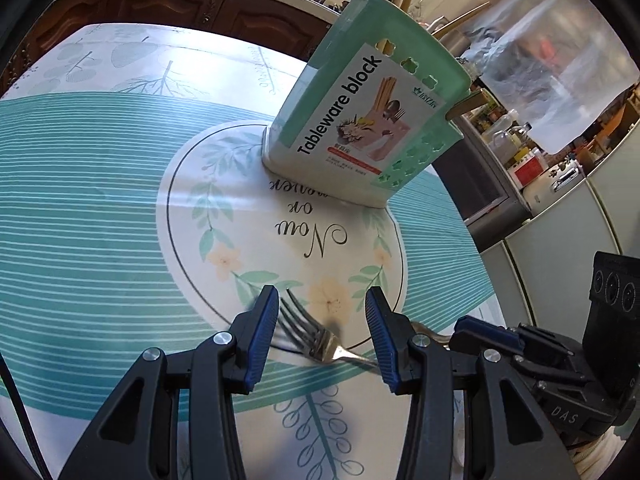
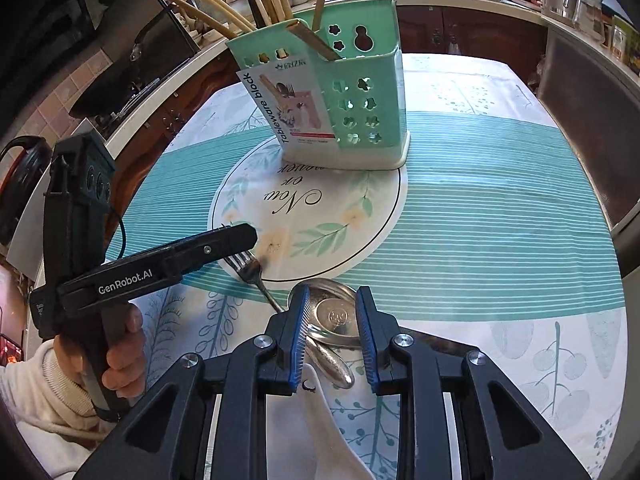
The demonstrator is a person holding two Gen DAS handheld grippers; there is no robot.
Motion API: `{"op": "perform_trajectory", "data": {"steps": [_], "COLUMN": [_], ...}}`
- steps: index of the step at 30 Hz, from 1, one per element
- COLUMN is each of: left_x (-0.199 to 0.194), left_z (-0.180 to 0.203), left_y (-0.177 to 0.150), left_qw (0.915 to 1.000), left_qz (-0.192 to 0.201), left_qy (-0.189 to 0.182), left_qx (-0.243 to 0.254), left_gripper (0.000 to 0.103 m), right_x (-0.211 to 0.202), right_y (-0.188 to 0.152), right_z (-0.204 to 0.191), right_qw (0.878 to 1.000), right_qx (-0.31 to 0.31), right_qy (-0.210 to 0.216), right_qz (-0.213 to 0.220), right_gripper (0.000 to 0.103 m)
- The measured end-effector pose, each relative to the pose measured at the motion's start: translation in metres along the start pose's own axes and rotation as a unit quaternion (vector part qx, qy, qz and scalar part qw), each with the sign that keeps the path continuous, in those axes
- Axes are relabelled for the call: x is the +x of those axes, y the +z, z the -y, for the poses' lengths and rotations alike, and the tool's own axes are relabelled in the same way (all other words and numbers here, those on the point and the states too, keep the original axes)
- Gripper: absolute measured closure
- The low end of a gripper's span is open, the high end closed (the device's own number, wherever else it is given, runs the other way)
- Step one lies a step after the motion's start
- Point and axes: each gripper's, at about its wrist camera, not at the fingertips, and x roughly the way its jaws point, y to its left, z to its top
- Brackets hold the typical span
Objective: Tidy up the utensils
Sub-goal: 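Grasp the silver spoon with the right gripper while the left gripper grasps the silver fork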
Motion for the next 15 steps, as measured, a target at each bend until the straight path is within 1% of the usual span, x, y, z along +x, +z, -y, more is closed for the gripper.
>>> {"op": "perform_trajectory", "data": {"steps": [2, 4, 5, 6, 7, 10, 15], "left_x": [0.003, 0.006, 0.007, 0.008, 0.010, 0.011, 0.002], "left_z": [-0.001, -0.001, -0.002, -0.002, -0.003, -0.005, 0.001], "left_y": [-0.001, -0.002, -0.004, -0.005, -0.006, -0.009, -0.010], "left_qw": [0.9999, 0.9998, 0.9998, 0.9997, 0.9997, 0.9994, 0.9995], "left_qz": [0.000, 0.003, 0.004, 0.003, -0.001, 0.006, 0.024], "left_qy": [-0.010, -0.015, -0.017, -0.018, -0.018, -0.021, 0.007], "left_qx": [-0.007, -0.010, -0.013, -0.016, -0.018, -0.027, -0.019], "left_gripper": [0.071, 0.074, 0.080, 0.091, 0.096, 0.098, 0.100], "right_x": [0.001, 0.002, 0.002, 0.003, 0.003, 0.004, 0.001], "right_y": [-0.001, -0.002, -0.003, -0.003, -0.003, -0.005, -0.005], "right_z": [-0.001, -0.002, -0.002, -0.003, -0.003, -0.006, -0.007], "right_qw": [1.000, 1.000, 1.000, 1.000, 1.000, 1.000, 1.000], "right_qx": [-0.001, -0.002, -0.003, -0.004, -0.005, -0.006, -0.001], "right_qy": [0.000, -0.001, 0.000, 0.000, -0.001, -0.001, 0.004], "right_qz": [0.000, 0.003, 0.005, 0.005, 0.006, 0.008, 0.021], "right_gripper": [0.079, 0.079, 0.079, 0.079, 0.079, 0.079, 0.079]}}
